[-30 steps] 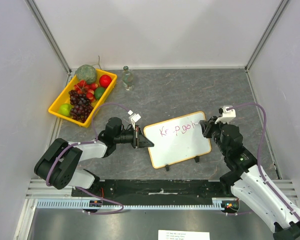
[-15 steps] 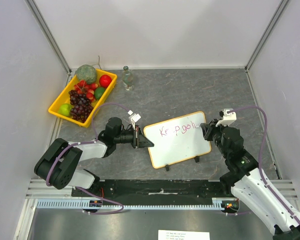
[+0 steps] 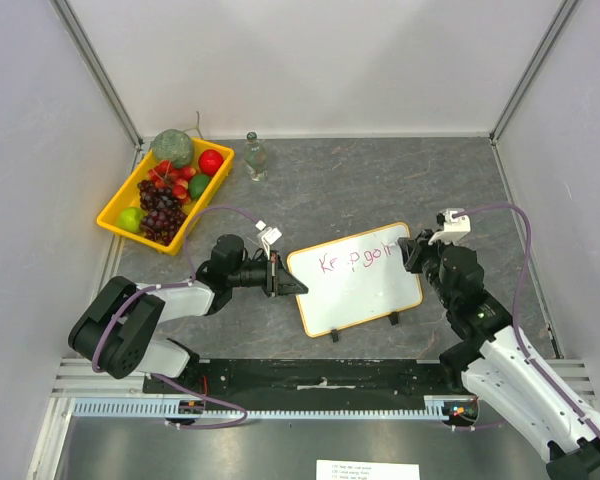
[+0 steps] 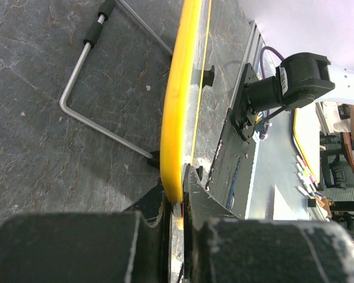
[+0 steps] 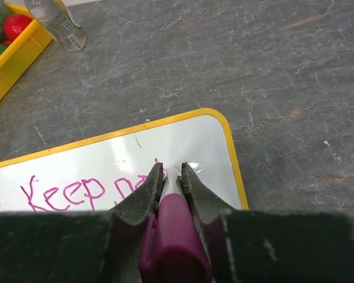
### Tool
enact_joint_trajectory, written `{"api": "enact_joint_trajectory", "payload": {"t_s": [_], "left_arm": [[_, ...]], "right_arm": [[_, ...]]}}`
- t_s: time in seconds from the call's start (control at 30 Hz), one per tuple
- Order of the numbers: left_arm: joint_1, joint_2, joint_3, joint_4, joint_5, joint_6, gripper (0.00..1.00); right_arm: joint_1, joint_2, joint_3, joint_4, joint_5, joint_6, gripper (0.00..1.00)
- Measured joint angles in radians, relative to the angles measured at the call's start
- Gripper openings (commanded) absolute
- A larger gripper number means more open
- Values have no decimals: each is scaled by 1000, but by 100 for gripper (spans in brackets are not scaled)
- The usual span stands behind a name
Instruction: Write a sentence on the whiteboard
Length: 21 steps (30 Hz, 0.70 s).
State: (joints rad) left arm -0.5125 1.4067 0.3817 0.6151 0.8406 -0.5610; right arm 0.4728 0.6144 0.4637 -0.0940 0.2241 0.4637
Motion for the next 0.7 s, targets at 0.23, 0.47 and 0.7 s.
{"api": "enact_joint_trajectory", "payload": {"t_s": [0.23,0.47,0.7], "left_arm": [[0,0,0,0,0,0,2],[0,0,0,0,0,0,2],[0,0,0,0,0,0,2]], "right_arm": [[0,11,4,20,21,0,0],[0,2,4,17,39,-3,0],[-3,-19,0,-8,45,-3,0]]}}
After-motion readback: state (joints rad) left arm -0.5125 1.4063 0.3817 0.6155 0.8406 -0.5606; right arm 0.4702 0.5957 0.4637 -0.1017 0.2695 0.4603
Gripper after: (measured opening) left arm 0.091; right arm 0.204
